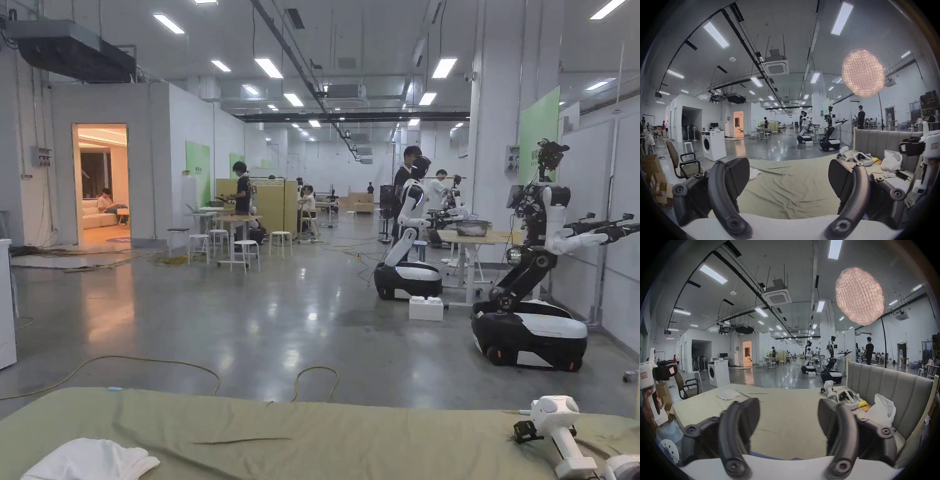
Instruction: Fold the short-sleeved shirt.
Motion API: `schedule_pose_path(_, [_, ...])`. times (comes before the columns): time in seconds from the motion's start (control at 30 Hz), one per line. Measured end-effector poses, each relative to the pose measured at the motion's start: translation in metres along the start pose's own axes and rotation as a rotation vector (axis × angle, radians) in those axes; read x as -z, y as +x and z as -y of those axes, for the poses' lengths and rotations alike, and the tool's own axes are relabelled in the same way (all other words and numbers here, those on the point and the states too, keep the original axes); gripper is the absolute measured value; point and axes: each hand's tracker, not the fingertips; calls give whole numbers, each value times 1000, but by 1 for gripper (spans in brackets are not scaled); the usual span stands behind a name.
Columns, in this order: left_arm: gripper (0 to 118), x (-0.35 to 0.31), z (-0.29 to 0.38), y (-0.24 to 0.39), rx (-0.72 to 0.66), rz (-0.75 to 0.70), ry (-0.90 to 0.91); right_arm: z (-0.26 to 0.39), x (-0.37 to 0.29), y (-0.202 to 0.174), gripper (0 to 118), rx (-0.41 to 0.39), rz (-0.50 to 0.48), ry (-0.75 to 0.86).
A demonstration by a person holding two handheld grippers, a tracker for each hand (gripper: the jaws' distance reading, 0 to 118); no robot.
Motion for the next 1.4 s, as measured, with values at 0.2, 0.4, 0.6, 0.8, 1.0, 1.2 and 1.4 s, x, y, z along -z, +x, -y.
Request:
schedule_pose_path(0.2, [0, -4, 2, 6, 21, 55, -9, 5, 0, -6, 0, 81, -95, -56])
schedule_pose_path(0.4, [0, -2, 2, 4, -7, 88, -40, 9, -3, -7, 0, 41, -64, -54])
schedule_pose_path(0.6, [0, 2, 0, -9, -144, 161, -53, 11, -2, -4, 0, 49, -59, -52])
schedule_pose_path(0.8, [4, 23, 26, -43, -307, 240, -225, 21, -5, 1, 0, 63, -52, -80])
schedule_pose_path(1.0, [118, 65, 137, -107, -649, 274, -630, 38, -12, 7, 0, 121, -67, -144])
schedule_pose_path(1.2, [118, 85, 277, -164, -918, 173, -881, 48, -13, 12, 0, 163, -55, -205])
schedule_pose_path(1.4, [118, 104, 324, -151, -1142, 145, -876, 58, -15, 16, 0, 242, -42, -208])
